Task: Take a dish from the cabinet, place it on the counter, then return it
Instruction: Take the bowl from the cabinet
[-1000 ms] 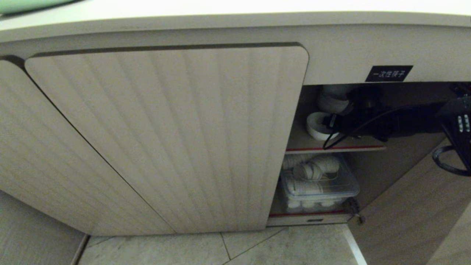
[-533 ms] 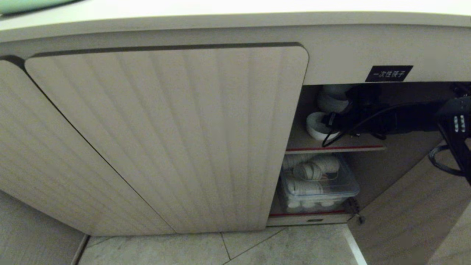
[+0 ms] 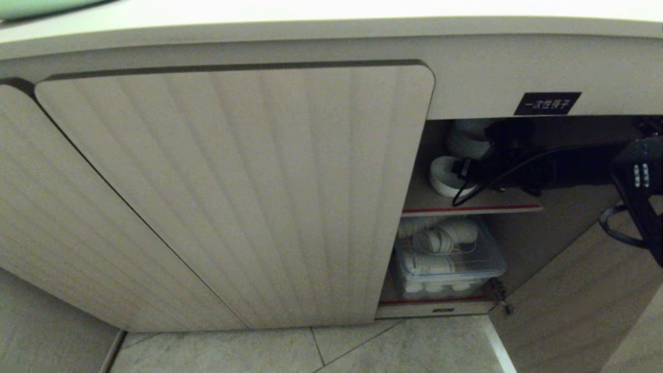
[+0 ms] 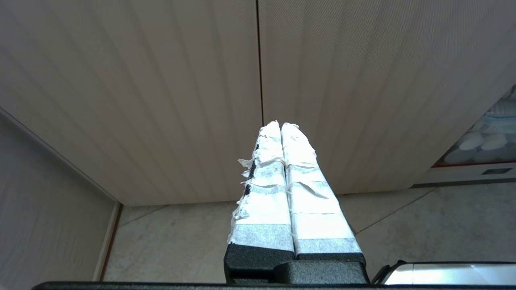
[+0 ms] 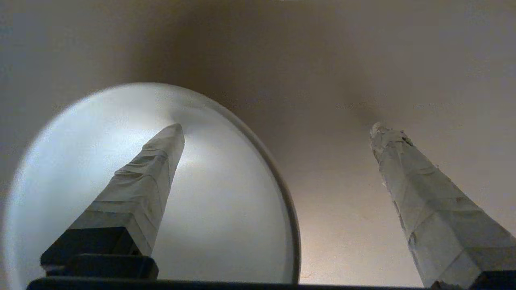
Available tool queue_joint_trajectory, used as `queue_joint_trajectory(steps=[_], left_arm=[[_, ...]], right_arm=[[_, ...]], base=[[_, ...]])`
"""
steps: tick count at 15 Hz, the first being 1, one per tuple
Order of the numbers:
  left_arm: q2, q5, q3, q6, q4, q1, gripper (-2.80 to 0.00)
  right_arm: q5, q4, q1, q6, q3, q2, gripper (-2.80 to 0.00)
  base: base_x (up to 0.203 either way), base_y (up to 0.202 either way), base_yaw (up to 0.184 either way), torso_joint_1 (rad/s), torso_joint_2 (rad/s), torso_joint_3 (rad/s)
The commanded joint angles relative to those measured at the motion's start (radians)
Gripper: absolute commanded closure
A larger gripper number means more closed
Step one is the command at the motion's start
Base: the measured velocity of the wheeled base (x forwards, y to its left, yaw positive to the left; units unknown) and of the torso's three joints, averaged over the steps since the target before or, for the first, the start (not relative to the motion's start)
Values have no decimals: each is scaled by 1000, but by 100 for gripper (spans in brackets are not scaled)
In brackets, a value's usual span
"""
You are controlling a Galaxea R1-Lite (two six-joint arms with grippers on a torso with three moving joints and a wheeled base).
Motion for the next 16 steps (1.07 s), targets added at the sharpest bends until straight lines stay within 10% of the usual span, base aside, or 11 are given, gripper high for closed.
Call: queue_joint_trajectory(steps=[1,16], left_arm=[[0,0,0,0,0,0,0],[0,0,0,-1,0,0,0]], right_arm=[[0,-1,2,2,-1,3,-280],[0,-15,2,10,-22,5,-280]], base=[[0,0,0,0,0,0],[0,0,0,0,0,0]])
